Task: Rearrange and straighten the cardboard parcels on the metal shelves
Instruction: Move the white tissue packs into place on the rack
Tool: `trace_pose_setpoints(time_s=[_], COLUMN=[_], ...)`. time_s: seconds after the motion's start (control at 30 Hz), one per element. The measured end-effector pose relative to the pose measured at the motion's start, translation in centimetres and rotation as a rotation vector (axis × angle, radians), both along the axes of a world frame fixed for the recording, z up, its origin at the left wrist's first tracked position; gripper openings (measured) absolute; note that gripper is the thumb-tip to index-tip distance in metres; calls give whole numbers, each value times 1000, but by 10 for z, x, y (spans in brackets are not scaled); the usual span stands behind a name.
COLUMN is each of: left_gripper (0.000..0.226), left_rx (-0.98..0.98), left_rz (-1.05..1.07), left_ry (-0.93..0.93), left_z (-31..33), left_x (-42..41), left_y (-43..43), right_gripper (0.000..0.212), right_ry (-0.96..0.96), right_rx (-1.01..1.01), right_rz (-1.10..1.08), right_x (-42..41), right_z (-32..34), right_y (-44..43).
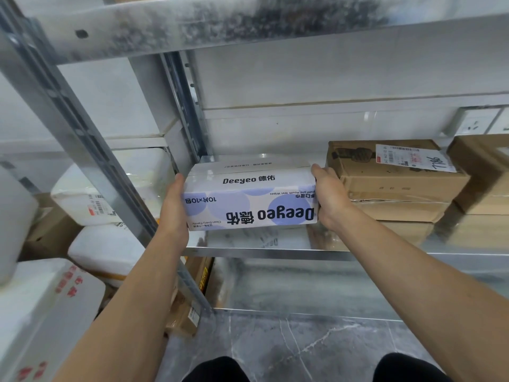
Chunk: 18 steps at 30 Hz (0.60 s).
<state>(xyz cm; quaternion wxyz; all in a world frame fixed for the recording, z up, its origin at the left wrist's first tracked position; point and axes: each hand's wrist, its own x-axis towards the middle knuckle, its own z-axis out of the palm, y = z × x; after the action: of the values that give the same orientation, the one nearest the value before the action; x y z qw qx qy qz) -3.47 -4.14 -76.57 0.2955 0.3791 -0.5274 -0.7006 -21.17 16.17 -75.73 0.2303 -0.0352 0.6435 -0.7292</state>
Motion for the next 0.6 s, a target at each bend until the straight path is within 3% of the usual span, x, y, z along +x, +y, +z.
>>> trace_pose_setpoints(time_s=[0.37,0.47,0.6], left_gripper=[40,48,41], left_rx=[-84,-106,-121], left_rz=[31,48,20], left_ry=[-60,-77,-71], left_z=[16,15,19], left_x=[0,2,2], left_y=[7,5,12], right_gripper=[31,35,39], right_ry=[-37,-4,63], right_rx=[43,76,87], right_rz=[87,81,95], right_x=[6,6,6], right_z=[8,10,11], right_y=[6,7,8])
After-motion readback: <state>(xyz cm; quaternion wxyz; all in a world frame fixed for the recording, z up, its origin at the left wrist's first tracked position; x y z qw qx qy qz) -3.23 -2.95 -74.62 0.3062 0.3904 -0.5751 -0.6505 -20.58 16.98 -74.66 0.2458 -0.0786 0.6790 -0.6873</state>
